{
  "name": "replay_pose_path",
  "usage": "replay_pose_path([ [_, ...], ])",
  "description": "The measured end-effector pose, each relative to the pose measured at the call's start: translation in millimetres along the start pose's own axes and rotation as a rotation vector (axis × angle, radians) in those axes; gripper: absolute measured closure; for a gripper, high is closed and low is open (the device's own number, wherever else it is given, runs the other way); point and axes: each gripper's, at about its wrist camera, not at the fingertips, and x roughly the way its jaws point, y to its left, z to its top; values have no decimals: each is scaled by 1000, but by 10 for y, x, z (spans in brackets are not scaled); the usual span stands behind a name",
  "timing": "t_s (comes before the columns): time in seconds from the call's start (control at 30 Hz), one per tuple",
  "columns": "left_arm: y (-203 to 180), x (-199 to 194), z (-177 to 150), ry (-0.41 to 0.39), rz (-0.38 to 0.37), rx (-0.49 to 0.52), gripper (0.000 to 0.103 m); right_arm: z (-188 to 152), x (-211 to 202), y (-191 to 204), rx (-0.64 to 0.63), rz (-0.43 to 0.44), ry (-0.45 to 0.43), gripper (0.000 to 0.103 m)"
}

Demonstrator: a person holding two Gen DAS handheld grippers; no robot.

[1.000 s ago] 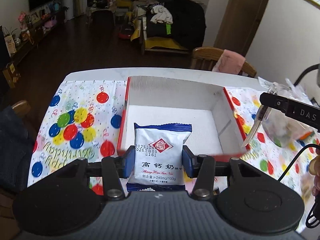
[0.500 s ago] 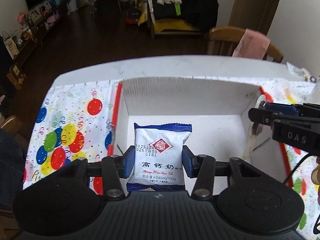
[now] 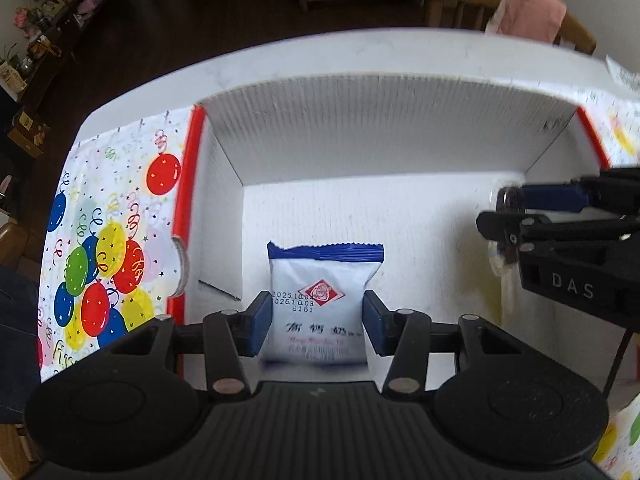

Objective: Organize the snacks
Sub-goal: 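Carry both snacks into the red box and open both grippers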

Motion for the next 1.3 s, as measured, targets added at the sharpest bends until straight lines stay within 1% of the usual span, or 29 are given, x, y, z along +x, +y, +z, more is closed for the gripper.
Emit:
replay_pose_path([
  [0.13,-50,73,46,35,2,41,55,53,130,44,-24,-7,41,65],
  [0.27,-56,88,53,35,7,48,55,73,254,59,-35,-17,90,65],
  [0.43,-30,44,23,14,1,29,55,83,399,49,-45,-37,144,64],
  [0.5,-19,12,4,-1,-7,24,55,79,441,36,-43,-40,158,63],
  [0.6,20,-50,-25,-25,-16,0,55,67,406,39,-36,-38,146,62],
  [0.77,98,-228,-113,-82,-42,-45,55,45,190,29,-17,-18,97,61],
  [0.93,140,-423,-223,-132,-59,-74,55,-17,-138,57,-14,-11,47,58],
  [1.07,144,-607,-346,-176,-68,-76,55,-110,-427,67,4,-8,9,57],
  [1.13,151,-701,-416,-192,-86,-82,55,-179,-582,99,8,-3,-14,56],
  [1.23,164,-857,-542,-225,-105,-87,55,-288,-827,162,9,-6,-54,52],
  [1.3,163,-979,-649,-253,-106,-80,55,-366,-996,206,18,-1,-79,47],
])
